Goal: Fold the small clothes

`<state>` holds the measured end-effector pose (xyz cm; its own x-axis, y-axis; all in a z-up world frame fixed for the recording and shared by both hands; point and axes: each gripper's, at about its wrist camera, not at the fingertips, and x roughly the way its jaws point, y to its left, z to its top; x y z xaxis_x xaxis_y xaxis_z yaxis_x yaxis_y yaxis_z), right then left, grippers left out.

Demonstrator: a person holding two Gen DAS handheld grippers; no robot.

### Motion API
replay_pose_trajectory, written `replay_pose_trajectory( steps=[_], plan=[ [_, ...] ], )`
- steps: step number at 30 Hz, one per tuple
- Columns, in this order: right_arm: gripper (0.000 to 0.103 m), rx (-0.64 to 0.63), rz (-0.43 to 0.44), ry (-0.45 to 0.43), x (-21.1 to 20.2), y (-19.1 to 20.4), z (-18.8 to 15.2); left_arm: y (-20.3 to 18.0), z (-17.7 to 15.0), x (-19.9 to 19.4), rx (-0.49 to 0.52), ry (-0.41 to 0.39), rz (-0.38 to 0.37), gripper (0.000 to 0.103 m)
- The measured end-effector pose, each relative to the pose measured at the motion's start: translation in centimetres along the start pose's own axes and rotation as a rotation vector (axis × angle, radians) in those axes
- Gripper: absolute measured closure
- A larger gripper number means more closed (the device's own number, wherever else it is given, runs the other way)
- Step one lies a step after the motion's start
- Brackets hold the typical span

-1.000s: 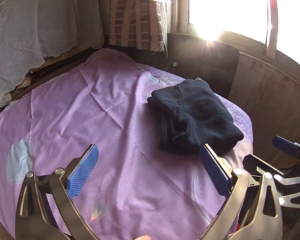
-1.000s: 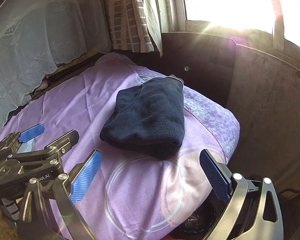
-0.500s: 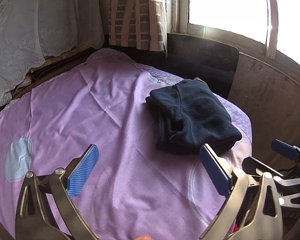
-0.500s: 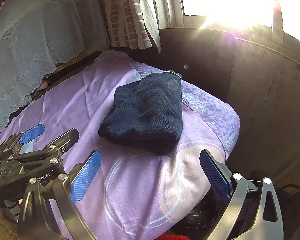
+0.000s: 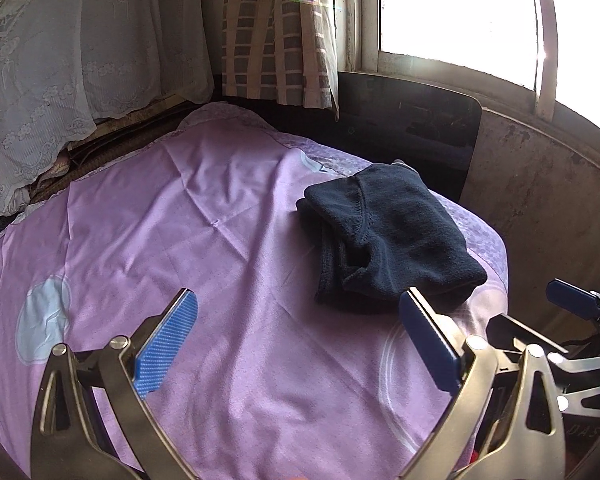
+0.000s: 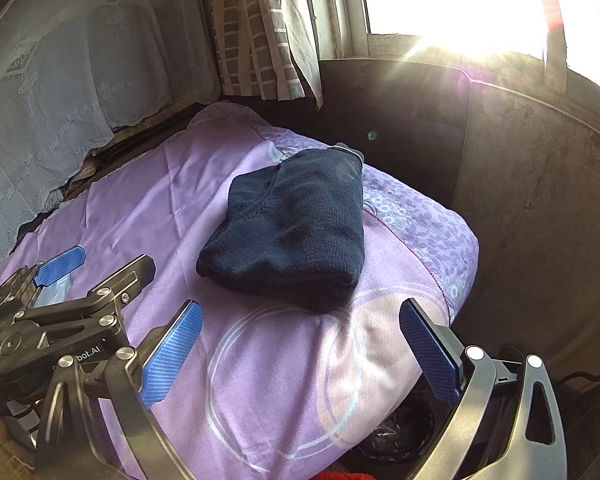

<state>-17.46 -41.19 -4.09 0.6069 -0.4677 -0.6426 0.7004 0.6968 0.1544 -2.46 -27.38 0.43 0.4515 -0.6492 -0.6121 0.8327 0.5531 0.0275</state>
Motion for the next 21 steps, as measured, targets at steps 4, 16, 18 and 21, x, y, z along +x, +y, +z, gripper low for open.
replay_pose_trajectory(
  steps=[4,16,18,21],
  plan=[
    [0.004,0.0,0.0,0.001,0.05,-0.02,0.0,0.05,-0.08,-0.02,-0.006,-0.004,0.01,0.004],
    [0.004,0.009,0.002,0.004,0.24,0.0,-0.04,0.01,0.03,-0.34,0.007,-0.018,0.03,0.005],
    [0.004,0.014,0.004,0.005,0.25,-0.08,-0.05,0.14,-0.06,-0.18,-0.009,-0.012,0.027,0.005],
    [0.004,0.014,0.005,0.006,0.29,-0.1,-0.02,0.11,-0.05,-0.14,-0.01,-0.014,0.029,0.005]
  ],
)
